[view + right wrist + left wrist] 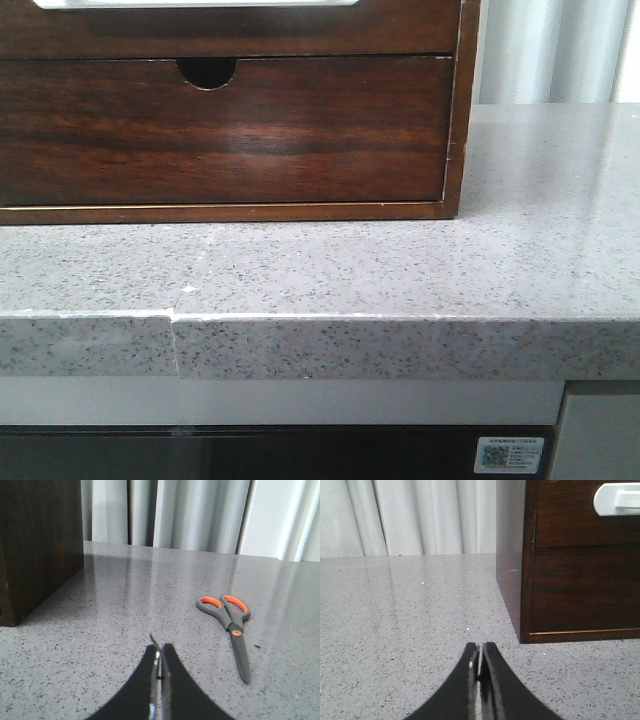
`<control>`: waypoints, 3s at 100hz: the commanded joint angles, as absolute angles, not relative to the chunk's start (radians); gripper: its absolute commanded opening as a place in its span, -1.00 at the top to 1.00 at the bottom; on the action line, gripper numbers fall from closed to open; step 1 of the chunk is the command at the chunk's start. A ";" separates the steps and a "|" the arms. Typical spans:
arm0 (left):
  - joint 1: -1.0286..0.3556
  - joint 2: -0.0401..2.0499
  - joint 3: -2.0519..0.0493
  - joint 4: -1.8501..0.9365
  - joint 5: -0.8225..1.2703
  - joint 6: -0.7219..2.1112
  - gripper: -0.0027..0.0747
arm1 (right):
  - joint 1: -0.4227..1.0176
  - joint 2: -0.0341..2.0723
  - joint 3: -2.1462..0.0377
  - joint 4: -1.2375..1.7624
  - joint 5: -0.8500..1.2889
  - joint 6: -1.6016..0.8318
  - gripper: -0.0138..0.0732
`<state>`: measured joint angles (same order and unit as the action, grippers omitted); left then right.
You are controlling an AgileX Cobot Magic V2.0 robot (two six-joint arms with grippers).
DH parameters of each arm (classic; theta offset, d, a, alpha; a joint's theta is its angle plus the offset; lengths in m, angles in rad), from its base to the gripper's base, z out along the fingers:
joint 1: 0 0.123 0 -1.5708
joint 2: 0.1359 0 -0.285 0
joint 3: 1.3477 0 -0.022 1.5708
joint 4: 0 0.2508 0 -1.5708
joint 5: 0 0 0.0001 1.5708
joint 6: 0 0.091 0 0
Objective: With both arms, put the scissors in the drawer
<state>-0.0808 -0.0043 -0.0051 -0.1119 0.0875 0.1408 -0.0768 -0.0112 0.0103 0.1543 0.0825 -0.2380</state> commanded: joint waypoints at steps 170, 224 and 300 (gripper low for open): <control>-0.079 0.280 -0.531 -0.221 0.285 0.140 0.98 | -0.082 0.424 -0.534 0.226 0.360 -0.242 0.84; -0.079 0.353 -0.558 -0.195 0.275 0.140 0.98 | -0.082 0.597 -0.625 0.175 0.389 -0.242 0.84; -0.074 0.358 -0.558 -0.202 0.276 0.137 0.32 | -0.082 0.597 -0.625 0.165 0.277 -0.241 -0.24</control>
<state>-0.0758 0.3361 -0.5215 -0.1911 0.3460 0.1426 -0.0768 0.5849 -0.5922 0.1759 0.3930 -0.2380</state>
